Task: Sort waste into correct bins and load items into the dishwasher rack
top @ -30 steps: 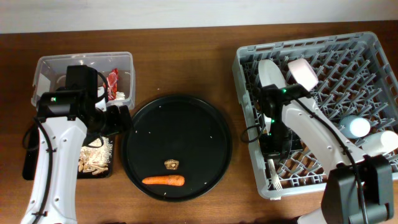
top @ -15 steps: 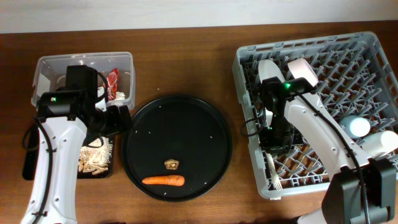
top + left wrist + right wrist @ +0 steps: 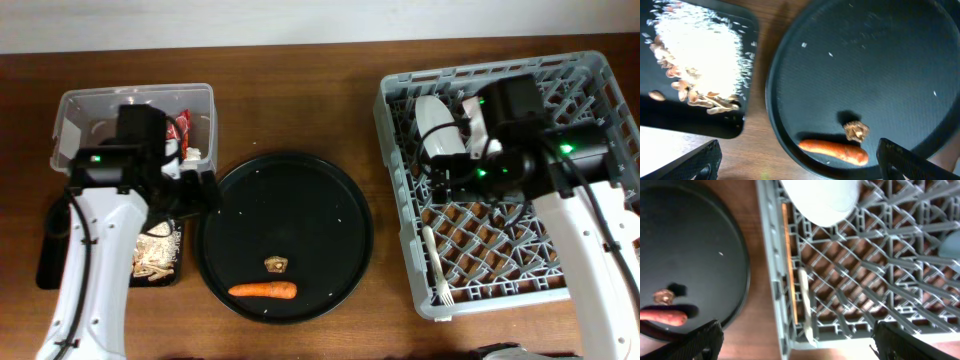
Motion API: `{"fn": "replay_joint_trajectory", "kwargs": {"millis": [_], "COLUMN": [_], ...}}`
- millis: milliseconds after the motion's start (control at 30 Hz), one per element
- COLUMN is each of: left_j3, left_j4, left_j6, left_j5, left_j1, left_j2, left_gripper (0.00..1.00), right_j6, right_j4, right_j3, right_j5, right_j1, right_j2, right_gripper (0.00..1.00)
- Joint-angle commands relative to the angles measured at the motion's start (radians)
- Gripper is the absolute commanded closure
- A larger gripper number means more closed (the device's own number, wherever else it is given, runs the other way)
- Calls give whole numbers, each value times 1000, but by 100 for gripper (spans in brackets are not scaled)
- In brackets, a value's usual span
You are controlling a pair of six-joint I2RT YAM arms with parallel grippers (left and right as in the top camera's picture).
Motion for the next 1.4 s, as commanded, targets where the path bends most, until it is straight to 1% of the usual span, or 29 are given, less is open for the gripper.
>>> {"fn": "replay_joint_trajectory", "kwargs": {"millis": [0,67,100,167,200,233,300,400,500,600,633,733,933,1000,1067,1233,1367], "left_j3": [-43,-90,-129,-214,-251,-300,-380,-506,-591,-629,-639,-669,-677,-677,-677,-677,-687], "left_j4": [-1,-2,0,2,11,42,114,256,397,456,457,457,458,468,480,488,492], "left_j6": [-21,-71,-138,-328,-398,-469,-563,-688,-695,-695,-695,-697,-700,-702,-702,-707,-744], "left_j5": [35,79,115,198,237,278,321,346,345,299,281,286,301,294,280,247,246], "left_j1": [-79,-118,-139,-169,-179,-190,-205,-223,-232,-232,-232,-238,-307,-330,-344,-362,-362], "left_j2": [4,4,4,4,4,4,4,4,4,4,4,4,4,4,4,5,5], "left_gripper": [1,1,1,1,1,1,1,1,1,1,2,2,4,9,11,11,11], "right_j6": [-48,-48,-48,-48,-48,-48,-48,-48,-48,-47,-47,-47,-47,-47,-47,-47,-47], "right_j4": [-30,-37,-35,-32,-31,-31,-32,-32,-32,-32,-32,-32,-32,-32,-32,-35,-36], "right_j3": [6,6,6,6,6,6,6,6,6,6,6,6,6,6,6,6,6], "right_j5": [13,26,25,24,24,24,24,24,24,24,24,24,24,24,24,25,25], "right_j1": [-49,-71,-84,-103,-108,-109,-108,-109,-108,-108,-108,-108,-108,-108,-108,-108,-109], "right_j2": [10,10,10,10,10,10,11,12,12,12,12,12,13,13,13,13,13], "right_gripper": [1,1,1,1,1,1,1,1,1,1,1,1,1,1,1,1,1]}}
